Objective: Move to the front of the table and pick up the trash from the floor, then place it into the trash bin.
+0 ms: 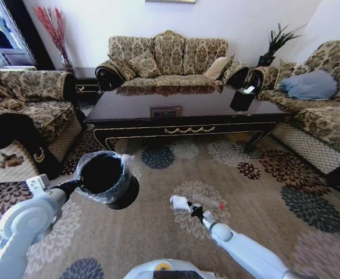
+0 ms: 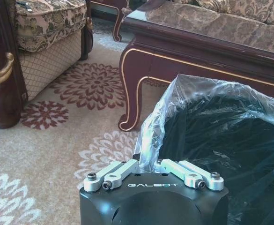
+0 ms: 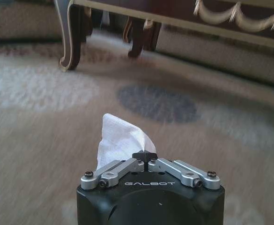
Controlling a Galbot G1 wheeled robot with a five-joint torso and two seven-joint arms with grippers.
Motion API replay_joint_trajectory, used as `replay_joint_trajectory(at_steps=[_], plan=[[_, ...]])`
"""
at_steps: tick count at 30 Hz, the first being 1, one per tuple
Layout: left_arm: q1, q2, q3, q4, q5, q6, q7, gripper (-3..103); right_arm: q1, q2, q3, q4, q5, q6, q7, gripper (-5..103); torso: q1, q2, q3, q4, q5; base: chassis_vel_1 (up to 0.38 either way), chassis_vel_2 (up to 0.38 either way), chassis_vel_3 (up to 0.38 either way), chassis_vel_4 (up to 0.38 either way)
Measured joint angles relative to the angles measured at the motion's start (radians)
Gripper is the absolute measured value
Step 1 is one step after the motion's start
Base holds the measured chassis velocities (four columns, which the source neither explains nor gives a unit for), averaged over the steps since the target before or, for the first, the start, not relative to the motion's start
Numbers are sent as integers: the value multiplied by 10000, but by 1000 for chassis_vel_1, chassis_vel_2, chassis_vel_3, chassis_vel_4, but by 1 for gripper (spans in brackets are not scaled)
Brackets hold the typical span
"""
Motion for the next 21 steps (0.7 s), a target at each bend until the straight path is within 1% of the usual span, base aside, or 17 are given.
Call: replay_joint_trajectory(at_steps=[2, 3, 6, 8, 11, 15, 18, 20, 21], plan=[[59, -23, -3, -80, 9, -1, 1, 4, 114, -107, 254, 269, -21, 20, -36, 0, 0, 1, 0, -1, 1, 0, 0, 0, 0], [167, -64, -27, -169, 30, -3, 5, 4, 269, -246, 552, 622, 44, 40, -42, 0, 0, 1, 0, 0, 0, 0, 0, 0, 0], [256, -128, -34, -222, 88, -4, 18, 4, 382, -327, 836, 924, 153, 81, -48, 0, 0, 1, 0, 1, 1, 0, 0, 0, 0], [357, -274, 28, -267, 201, -4, 36, 4, 552, -373, 1255, 1272, 222, 283, -117, 0, 0, 0, 0, 1, 0, 0, 0, 0, 0], [430, -418, 180, -288, 337, -23, 130, 4, 799, -447, 1518, 1647, 270, 472, -179, 0, 0, 1, 0, 0, 0, 0, 0, 0, 0], [449, -476, 340, -288, 448, -46, 226, 4, 1169, -552, 1535, 2003, 503, 552, -178, 0, 0, 1, 0, -1, 0, 0, 0, 0, 0], [373, -440, 551, -243, 408, -53, 261, 4, 2035, -536, 1170, 2151, 803, 845, -171, 0, 0, 1, 0, 1, 0, 0, 0, 0, 0], [353, -425, 572, -232, 380, -53, 256, 4, 2197, -512, 1074, 2151, 845, 925, -176, 0, 0, 1, 0, 0, -2, 0, 0, 0, 0], [278, -361, 623, -174, 288, -53, 242, 4, 2585, -428, 812, 2134, 966, 1129, -223, 0, 0, 1, 0, 0, 0, 0, 0, 0, 0]])
